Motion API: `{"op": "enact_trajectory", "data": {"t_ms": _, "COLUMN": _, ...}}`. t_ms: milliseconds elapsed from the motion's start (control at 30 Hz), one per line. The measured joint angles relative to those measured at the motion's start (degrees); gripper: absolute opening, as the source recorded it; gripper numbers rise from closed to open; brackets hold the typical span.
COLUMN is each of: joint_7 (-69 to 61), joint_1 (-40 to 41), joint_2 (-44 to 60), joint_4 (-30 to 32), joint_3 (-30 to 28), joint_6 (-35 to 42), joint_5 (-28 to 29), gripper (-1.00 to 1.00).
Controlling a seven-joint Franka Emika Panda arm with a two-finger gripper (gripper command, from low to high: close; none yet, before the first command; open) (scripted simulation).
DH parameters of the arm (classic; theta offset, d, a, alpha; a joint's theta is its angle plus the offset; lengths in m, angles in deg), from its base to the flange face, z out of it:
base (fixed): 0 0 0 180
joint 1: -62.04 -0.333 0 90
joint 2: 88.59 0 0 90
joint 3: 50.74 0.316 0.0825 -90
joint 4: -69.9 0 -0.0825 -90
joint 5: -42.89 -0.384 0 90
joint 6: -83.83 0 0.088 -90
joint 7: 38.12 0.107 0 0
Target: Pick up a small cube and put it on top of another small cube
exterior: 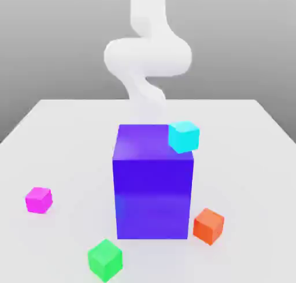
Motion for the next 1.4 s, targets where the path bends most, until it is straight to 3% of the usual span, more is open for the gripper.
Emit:
{"op": "enact_trajectory", "data": {"t_ms": 700, "joint_7": 44.2, "joint_1": 28.95, "joint_2": 44.15, "joint_4": 22.05, "joint_3": -11.9, "joint_6": -26.55, "joint_5": -3.22, "gripper": 0.0}}
{"op": "enact_trajectory", "data": {"t_ms": 900, "joint_7": 40.41, "joint_1": 33.87, "joint_2": 56.68, "joint_4": 20.77, "joint_3": -5.94, "joint_6": -36.03, "joint_5": -10.89, "gripper": 0.0}}
{"op": "enact_trajectory", "data": {"t_ms": 933, "joint_7": 39.84, "joint_1": 35.14, "joint_2": 58.55, "joint_4": 20.39, "joint_3": -4.5, "joint_6": -37.54, "joint_5": -11.62, "gripper": -1.0}}
{"op": "enact_trajectory", "data": {"t_ms": 1167, "joint_7": 39.85, "joint_1": 35.46, "joint_2": 58.94, "joint_4": 20.32, "joint_3": -4.16, "joint_6": -37.94, "joint_5": -11.65, "gripper": -1.0}}
{"op": "enact_trajectory", "data": {"t_ms": 1400, "joint_7": 44.76, "joint_1": 31.64, "joint_2": 46.93, "joint_4": 22.07, "joint_3": -7.94, "joint_6": -27.78, "joint_5": -3.17, "gripper": -1.0}}
